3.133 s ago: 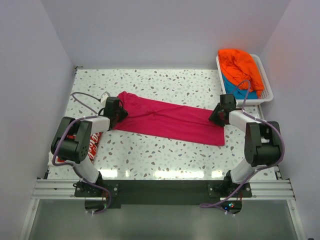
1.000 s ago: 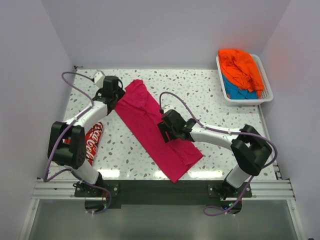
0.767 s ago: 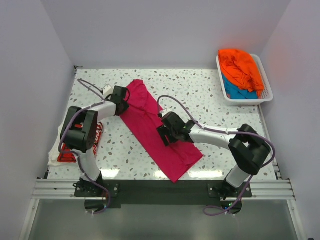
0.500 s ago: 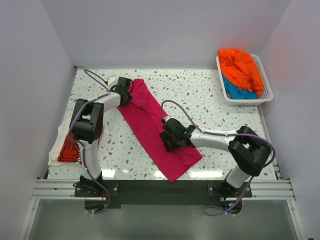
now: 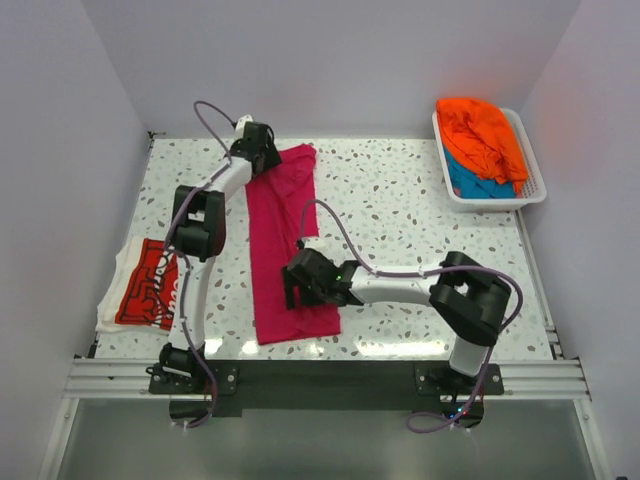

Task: Fold and stack the t-shirts
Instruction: Fold the tshirt

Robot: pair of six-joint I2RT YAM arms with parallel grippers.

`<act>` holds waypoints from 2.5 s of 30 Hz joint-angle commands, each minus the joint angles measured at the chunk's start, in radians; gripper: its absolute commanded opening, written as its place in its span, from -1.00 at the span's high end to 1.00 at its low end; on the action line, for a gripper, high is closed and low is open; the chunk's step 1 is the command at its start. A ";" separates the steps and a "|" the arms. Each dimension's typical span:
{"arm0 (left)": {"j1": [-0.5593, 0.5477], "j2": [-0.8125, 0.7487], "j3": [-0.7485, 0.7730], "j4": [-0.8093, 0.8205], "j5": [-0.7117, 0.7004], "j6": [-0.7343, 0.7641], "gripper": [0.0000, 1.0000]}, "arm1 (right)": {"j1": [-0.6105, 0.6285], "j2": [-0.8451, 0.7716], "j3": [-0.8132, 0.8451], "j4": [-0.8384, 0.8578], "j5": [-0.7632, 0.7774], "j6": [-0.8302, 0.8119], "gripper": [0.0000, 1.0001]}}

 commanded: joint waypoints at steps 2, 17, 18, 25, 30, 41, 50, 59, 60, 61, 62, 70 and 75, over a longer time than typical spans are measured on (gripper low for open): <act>0.030 0.117 0.206 0.017 0.214 0.130 -0.52 | -0.045 0.052 0.149 -0.073 0.080 0.037 -0.78; 0.047 -0.369 -0.211 0.049 0.037 -0.015 -0.61 | -0.407 0.126 0.462 -0.141 -0.076 -0.228 -0.75; 0.047 -0.403 -0.264 0.049 0.029 -0.034 -0.56 | -0.421 0.167 0.511 -0.136 -0.082 -0.245 -0.70; -0.050 -0.775 -0.865 0.146 -0.005 -0.169 -0.21 | -0.539 0.639 1.013 -0.147 -0.191 -0.244 -0.26; -0.145 -0.974 -1.130 0.167 -0.045 -0.189 -0.12 | -0.578 0.778 1.199 -0.077 -0.208 -0.195 -0.26; -0.194 -1.272 -1.345 0.098 -0.033 -0.157 -0.10 | -0.581 0.947 1.395 -0.075 -0.142 -0.132 -0.15; -0.210 -1.335 -1.415 0.109 0.015 -0.169 -0.06 | -0.579 1.011 1.420 -0.064 -0.076 -0.088 0.24; -0.219 -1.358 -1.444 0.118 0.029 -0.172 -0.06 | -0.595 0.973 1.385 -0.135 0.028 -0.178 0.85; -0.217 -1.356 -1.447 0.123 0.033 -0.173 -0.06 | -0.599 0.962 1.385 -0.138 0.033 -0.183 0.92; -0.219 -1.356 -1.451 0.126 0.036 -0.174 -0.06 | -0.610 0.956 1.383 -0.142 0.039 -0.187 0.95; -0.220 -1.353 -1.452 0.129 0.041 -0.175 -0.06 | -0.616 0.951 1.383 -0.149 0.045 -0.198 0.96; -0.233 -1.312 -1.457 0.178 0.088 -0.167 -0.06 | -0.665 0.953 1.424 -0.165 0.045 -0.233 0.98; -0.246 -1.275 -1.444 0.195 0.095 -0.169 -0.07 | -0.693 0.953 1.437 -0.176 0.043 -0.239 0.88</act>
